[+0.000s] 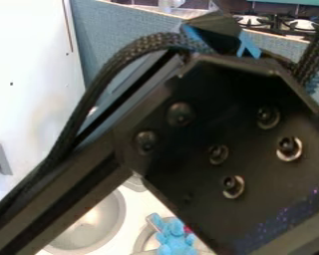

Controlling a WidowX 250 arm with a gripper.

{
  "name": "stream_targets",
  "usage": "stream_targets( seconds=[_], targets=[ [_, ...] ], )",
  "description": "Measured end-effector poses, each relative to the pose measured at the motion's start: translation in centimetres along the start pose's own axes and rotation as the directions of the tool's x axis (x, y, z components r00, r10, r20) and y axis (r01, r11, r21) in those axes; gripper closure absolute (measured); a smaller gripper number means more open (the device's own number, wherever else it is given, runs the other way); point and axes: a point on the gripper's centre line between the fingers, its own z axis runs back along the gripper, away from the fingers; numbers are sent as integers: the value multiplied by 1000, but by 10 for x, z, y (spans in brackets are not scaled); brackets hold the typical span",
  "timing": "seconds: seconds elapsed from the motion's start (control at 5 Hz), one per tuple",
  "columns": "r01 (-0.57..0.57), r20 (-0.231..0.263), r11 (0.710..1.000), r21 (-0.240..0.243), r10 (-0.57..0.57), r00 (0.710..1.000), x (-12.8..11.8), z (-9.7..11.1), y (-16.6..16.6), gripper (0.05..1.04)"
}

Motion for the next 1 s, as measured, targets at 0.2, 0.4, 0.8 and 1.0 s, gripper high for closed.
stream_targets(
  seconds=[0.2, 0.4, 0.8, 1.0],
  targets=[
    [-28, 36, 1000, -7, 28, 999, -12, 17, 3, 76],
    [-42, 126, 997, -63, 50, 991, -22, 63, 7, 76],
    [-133, 145, 987, -87, 144, 979, -28, 100, 48, 76],
    [-214, 127, 974, -79, 223, 966, -31, 93, 76, 76]
  ],
)
